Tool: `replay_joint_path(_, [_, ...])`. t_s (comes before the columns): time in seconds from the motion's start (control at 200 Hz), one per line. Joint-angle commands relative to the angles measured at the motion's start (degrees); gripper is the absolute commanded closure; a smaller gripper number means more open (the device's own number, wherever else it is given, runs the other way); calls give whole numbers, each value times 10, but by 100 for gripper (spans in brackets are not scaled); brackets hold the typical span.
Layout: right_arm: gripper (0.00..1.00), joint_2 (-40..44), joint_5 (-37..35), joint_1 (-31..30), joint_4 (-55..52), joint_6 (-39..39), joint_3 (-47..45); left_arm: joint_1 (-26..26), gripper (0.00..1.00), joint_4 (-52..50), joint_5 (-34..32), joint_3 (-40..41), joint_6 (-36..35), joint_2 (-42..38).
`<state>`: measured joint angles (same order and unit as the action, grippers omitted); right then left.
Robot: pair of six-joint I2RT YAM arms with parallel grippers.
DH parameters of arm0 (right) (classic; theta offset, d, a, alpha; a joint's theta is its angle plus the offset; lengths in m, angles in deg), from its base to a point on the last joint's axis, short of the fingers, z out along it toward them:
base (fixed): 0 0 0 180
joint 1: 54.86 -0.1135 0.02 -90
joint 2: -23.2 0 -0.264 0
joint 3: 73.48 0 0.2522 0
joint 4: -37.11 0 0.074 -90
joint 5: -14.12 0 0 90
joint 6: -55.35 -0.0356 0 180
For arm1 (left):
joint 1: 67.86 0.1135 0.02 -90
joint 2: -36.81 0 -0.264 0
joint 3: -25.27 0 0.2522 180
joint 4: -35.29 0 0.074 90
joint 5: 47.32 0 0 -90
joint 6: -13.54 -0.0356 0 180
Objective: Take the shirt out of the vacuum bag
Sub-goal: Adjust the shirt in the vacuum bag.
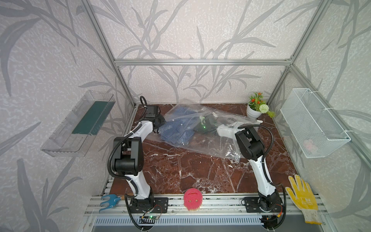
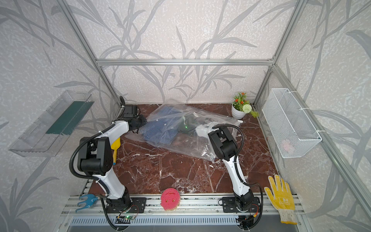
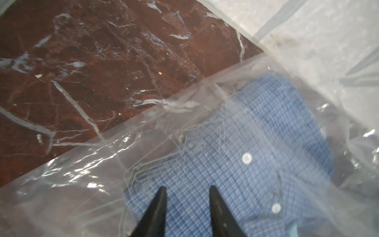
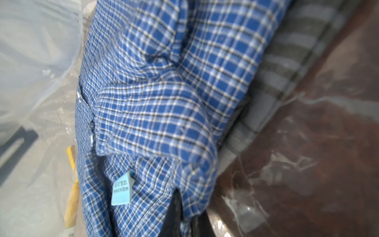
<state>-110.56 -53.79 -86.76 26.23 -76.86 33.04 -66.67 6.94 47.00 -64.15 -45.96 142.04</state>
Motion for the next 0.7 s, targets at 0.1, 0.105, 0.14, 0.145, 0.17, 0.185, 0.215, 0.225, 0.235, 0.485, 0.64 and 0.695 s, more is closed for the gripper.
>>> replay_joint_path(0.1, [100,1,16,1,-115,71,10,14,95,-82,42,-109,-18,96])
replay_joint_path(0.105, [100,1,16,1,-116,72,11,14,95,-85,43,-111,-19,99])
replay_joint_path(0.14, [100,-1,17,1,-122,76,18,14,100,-103,54,-133,-27,117])
replay_joint_path(0.145, [100,0,17,1,-122,77,18,14,100,-108,55,-135,-30,119])
replay_joint_path(0.17, [100,-2,16,1,-126,79,21,13,100,-122,59,-151,-37,130])
replay_joint_path(0.185, [100,-3,16,1,-128,80,22,13,100,-127,61,-157,-39,134])
replay_joint_path(0.215, [100,-3,14,1,-130,81,25,13,100,-136,67,-165,-42,142])
replay_joint_path(0.225, [100,-3,13,1,-131,82,26,13,100,-138,70,-167,-43,144])
replay_joint_path(0.235, [100,-4,13,1,-132,82,27,13,100,-140,73,-168,-44,146])
replay_joint_path(0.485, [100,-27,17,-2,-149,80,59,14,100,-179,96,-205,-66,196])
replay_joint_path(0.64, [100,-29,14,-3,-149,79,58,14,100,-194,97,-224,-61,227])
replay_joint_path(0.695, [100,-30,16,-3,-148,77,58,15,100,-200,91,-230,-62,234])
